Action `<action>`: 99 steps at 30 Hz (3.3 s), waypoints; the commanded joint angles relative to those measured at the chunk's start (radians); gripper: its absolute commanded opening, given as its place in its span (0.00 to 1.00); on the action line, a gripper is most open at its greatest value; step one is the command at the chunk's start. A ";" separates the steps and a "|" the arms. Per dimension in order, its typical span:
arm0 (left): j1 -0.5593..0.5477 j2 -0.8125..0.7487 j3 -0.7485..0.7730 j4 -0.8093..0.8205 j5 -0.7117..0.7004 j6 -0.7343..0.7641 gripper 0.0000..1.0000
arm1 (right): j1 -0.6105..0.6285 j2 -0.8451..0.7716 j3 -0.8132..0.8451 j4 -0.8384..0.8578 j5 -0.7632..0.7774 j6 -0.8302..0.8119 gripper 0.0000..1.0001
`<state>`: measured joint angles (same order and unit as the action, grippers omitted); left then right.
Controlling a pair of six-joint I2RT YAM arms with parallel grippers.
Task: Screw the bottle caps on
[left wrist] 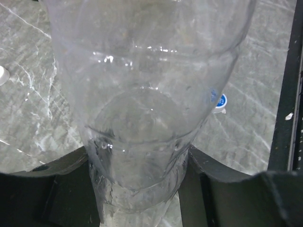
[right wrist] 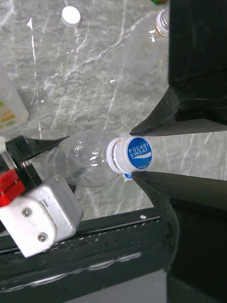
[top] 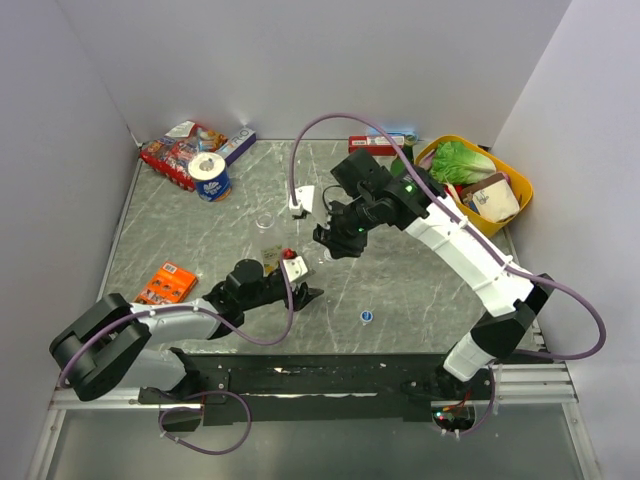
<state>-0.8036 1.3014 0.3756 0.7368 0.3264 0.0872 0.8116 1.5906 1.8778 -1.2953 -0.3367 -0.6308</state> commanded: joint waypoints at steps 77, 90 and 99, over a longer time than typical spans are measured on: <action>0.053 -0.059 0.049 0.222 -0.075 -0.231 0.01 | -0.104 -0.110 0.161 0.107 -0.053 0.427 0.67; 0.070 -0.140 0.017 -0.046 0.218 0.175 0.01 | -0.129 -0.270 0.011 0.061 -0.235 -0.518 0.79; 0.092 -0.148 0.101 -0.273 0.286 0.364 0.01 | -0.032 -0.294 -0.060 -0.120 -0.291 -0.911 0.80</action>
<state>-0.7189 1.1767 0.4217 0.5449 0.5438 0.3313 0.7479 1.3212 1.8500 -1.3102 -0.5827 -1.2945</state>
